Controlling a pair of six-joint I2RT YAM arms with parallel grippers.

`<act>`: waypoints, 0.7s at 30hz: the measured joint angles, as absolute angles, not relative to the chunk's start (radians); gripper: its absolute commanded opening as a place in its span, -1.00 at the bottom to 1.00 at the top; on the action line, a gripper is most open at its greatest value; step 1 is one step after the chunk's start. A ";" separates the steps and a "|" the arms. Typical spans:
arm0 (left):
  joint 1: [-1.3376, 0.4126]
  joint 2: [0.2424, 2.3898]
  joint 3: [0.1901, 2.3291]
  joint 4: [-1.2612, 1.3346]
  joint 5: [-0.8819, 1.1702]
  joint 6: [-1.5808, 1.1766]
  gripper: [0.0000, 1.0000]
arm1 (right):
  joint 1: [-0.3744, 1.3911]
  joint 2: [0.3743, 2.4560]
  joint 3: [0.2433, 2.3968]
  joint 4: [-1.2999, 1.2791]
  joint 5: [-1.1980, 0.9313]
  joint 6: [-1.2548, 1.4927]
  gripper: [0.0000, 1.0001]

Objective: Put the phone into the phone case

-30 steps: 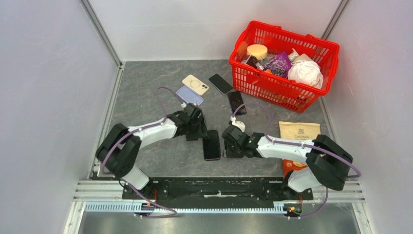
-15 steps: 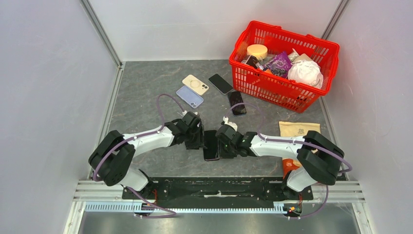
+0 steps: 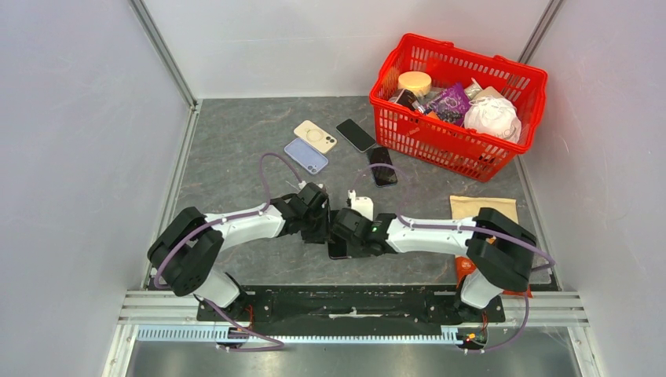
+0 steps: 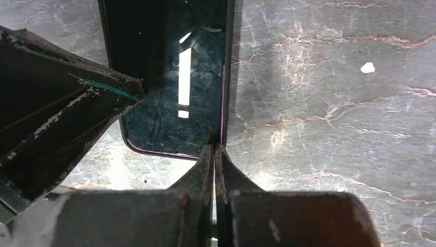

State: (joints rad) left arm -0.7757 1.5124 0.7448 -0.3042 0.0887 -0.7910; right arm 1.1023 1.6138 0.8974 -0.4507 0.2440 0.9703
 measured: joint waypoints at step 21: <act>-0.781 1.512 0.753 -0.316 0.070 -0.791 -0.14 | 1.092 1.523 0.857 -0.474 0.316 0.981 -0.15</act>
State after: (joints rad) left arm -0.7811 1.5124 0.7532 -0.3161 0.0696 -0.7910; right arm 1.0920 1.5227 0.8570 -0.4740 0.3157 0.9810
